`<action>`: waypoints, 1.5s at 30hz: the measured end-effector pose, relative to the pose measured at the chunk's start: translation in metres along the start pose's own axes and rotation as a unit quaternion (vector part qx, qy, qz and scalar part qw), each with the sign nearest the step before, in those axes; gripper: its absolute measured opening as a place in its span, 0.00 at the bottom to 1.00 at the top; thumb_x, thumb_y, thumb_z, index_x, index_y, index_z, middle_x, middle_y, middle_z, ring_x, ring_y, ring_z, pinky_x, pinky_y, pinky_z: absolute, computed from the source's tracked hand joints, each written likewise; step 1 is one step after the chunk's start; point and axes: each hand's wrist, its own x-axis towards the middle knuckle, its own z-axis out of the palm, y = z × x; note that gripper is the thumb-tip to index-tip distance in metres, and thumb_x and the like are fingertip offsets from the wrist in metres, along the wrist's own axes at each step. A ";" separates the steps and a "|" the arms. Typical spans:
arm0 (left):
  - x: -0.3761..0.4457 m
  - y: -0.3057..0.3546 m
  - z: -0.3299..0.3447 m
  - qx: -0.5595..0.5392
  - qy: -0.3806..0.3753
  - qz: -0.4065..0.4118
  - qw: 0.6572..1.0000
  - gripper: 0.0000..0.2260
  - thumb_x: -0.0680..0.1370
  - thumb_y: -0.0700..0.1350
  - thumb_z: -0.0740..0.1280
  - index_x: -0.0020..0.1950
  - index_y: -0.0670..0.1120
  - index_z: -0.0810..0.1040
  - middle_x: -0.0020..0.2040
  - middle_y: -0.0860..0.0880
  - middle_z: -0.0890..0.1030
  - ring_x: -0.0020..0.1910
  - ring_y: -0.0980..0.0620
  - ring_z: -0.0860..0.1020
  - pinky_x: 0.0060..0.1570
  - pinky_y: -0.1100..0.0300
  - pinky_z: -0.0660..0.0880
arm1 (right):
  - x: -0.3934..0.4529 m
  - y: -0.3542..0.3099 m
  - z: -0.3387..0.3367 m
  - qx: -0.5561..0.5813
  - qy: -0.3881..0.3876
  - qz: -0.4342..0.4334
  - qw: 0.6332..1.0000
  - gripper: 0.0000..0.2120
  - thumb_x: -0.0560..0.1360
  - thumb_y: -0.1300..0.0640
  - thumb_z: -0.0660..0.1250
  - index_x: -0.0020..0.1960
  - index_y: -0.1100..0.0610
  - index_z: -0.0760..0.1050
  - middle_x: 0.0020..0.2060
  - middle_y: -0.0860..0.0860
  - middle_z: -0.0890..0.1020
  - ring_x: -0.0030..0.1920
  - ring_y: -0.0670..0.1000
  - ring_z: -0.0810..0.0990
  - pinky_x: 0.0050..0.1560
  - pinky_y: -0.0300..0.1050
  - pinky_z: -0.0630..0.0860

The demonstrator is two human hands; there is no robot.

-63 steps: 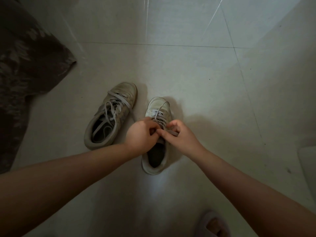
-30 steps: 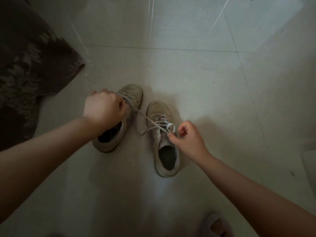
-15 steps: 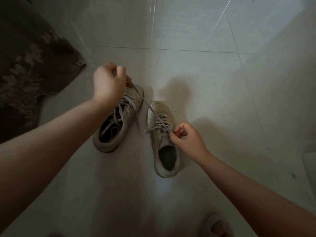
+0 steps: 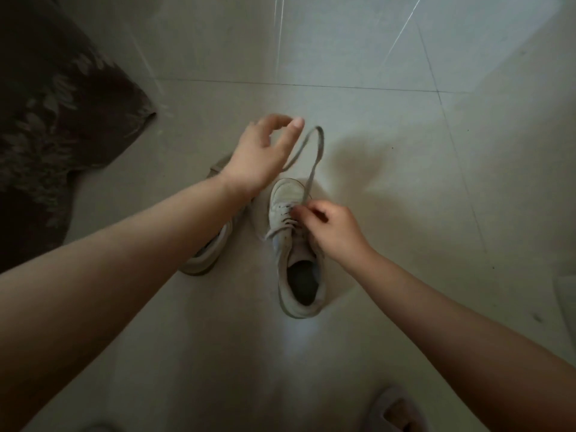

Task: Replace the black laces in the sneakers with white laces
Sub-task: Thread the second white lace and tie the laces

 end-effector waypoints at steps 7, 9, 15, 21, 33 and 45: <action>-0.041 -0.067 -0.006 0.320 -0.019 0.180 0.930 0.13 0.74 0.45 0.62 0.55 0.44 0.80 0.49 0.42 0.74 0.49 0.42 0.74 0.42 0.51 0.75 | 0.012 0.038 -0.030 0.218 0.093 0.306 0.922 0.14 0.79 0.53 0.62 0.36 0.57 0.76 0.28 0.50 0.79 0.31 0.47 0.75 0.31 0.38 0.68; -0.057 -0.075 -0.003 0.377 -0.106 0.177 0.903 0.17 0.74 0.44 0.64 0.62 0.46 0.76 0.51 0.43 0.74 0.49 0.43 0.75 0.38 0.53 0.75 | 0.007 0.045 -0.031 0.155 0.069 0.331 0.928 0.18 0.78 0.48 0.62 0.33 0.56 0.73 0.25 0.49 0.76 0.26 0.46 0.72 0.28 0.39 0.64; -0.062 -0.073 0.008 0.461 -0.156 0.102 0.868 0.13 0.78 0.52 0.58 0.61 0.52 0.72 0.47 0.47 0.81 0.48 0.43 0.79 0.39 0.56 0.71 | -0.002 0.021 -0.022 -0.080 0.110 0.070 0.988 0.21 0.76 0.48 0.65 0.29 0.54 0.62 0.25 0.48 0.67 0.26 0.44 0.65 0.31 0.39 0.63; -0.048 -0.042 0.003 0.291 -0.063 0.163 0.941 0.07 0.76 0.49 0.64 0.42 0.47 0.75 0.33 0.52 0.74 0.34 0.48 0.74 0.33 0.58 0.67 | 0.006 -0.008 -0.012 -0.174 -0.105 -0.151 0.967 0.11 0.71 0.57 0.69 0.52 0.57 0.77 0.47 0.49 0.76 0.47 0.47 0.75 0.48 0.42 0.72; -0.023 -0.069 -0.039 0.487 -0.173 0.161 0.841 0.13 0.80 0.50 0.58 0.57 0.44 0.76 0.56 0.42 0.72 0.58 0.43 0.69 0.55 0.52 0.67 | 0.018 -0.021 -0.027 0.280 0.023 0.151 0.948 0.10 0.79 0.62 0.58 0.41 0.58 0.74 0.35 0.51 0.77 0.27 0.45 0.67 0.22 0.34 0.60; -0.049 -0.083 -0.028 0.474 -0.249 0.322 0.781 0.10 0.76 0.49 0.57 0.43 0.50 0.78 0.36 0.50 0.80 0.39 0.47 0.81 0.53 0.55 0.70 | 0.025 -0.048 -0.042 0.376 0.052 0.127 0.916 0.07 0.78 0.63 0.59 0.42 0.58 0.72 0.36 0.51 0.75 0.27 0.45 0.67 0.24 0.36 0.58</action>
